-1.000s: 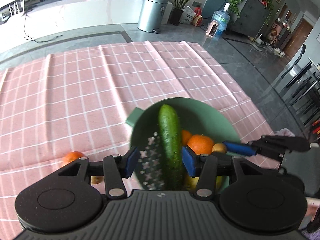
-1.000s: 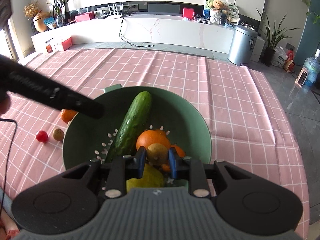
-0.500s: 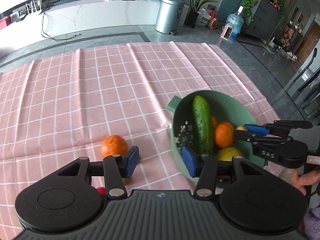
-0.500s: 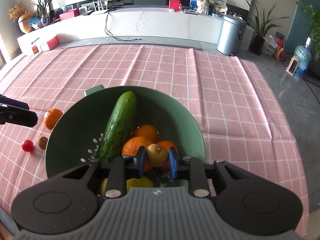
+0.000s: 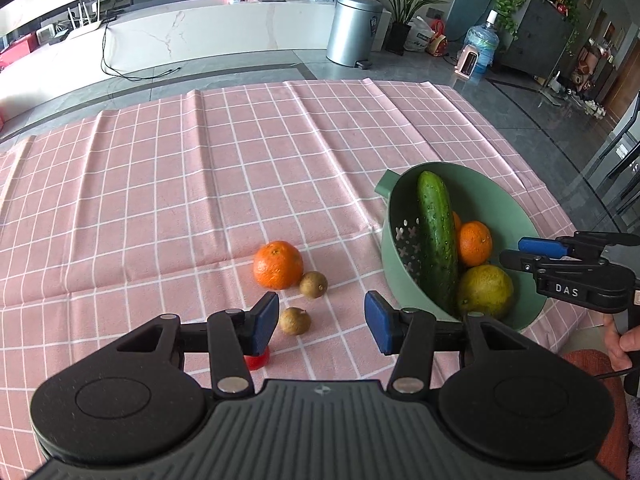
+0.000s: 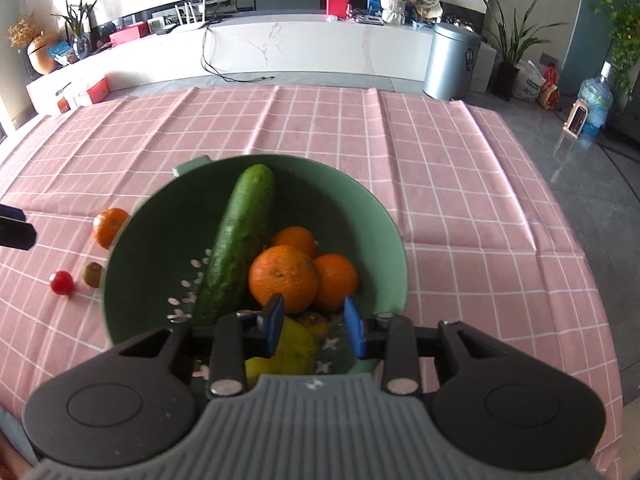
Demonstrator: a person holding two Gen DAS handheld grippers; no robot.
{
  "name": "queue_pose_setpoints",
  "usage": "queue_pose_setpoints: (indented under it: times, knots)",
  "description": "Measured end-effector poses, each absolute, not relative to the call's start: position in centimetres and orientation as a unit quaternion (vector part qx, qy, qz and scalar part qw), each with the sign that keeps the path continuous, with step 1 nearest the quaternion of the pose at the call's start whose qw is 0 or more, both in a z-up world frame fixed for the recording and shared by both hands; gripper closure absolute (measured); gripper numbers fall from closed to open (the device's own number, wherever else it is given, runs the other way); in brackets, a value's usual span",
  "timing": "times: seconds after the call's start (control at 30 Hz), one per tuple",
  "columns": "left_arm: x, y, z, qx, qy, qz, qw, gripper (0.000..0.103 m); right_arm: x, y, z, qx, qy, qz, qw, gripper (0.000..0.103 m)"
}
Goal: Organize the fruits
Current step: 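Open both grippers and withdraw them from the colander toward the remaining fruit, then grasp the red cherry tomato with the left gripper while the right gripper grasps a kiwi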
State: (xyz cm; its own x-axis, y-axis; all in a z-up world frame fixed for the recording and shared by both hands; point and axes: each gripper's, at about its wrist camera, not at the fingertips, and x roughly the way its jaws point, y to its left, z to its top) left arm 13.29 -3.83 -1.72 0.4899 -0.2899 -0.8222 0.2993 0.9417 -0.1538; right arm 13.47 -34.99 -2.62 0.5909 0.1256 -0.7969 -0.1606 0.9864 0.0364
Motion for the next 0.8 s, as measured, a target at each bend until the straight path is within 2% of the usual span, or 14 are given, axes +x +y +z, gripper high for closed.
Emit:
queue_pose_setpoints:
  times: [0.23, 0.3, 0.37, 0.63, 0.8]
  knots:
    - [12.4, -1.9, -1.7, 0.011, 0.49, -0.183, 0.852, 0.045, 11.0, -30.4, -0.1, -0.006, 0.423, 0.121, 0.898, 0.059]
    - [12.1, -1.2, -1.8, 0.017, 0.49, -0.179, 0.853, 0.045, 10.4, -28.5, 0.3, -0.007, 0.418, 0.14, 0.898, 0.049]
    - [11.8, -0.6, -2.0, 0.017, 0.493, -0.177, 0.852, 0.045, 9.9, -26.7, 0.5, -0.006, 0.414, 0.157, 0.897, 0.047]
    - [11.8, 1.4, -4.8, -0.019, 0.511, -0.202, 0.835, 0.045, 7.8, -21.4, -1.5, -0.01, 0.416, 0.176, 0.892, 0.048]
    - [12.2, 2.1, -6.9, -0.029, 0.51, -0.199, 0.836, 0.045, 7.4, -19.1, -4.0, -0.036, 0.425, 0.161, 0.89, 0.065]
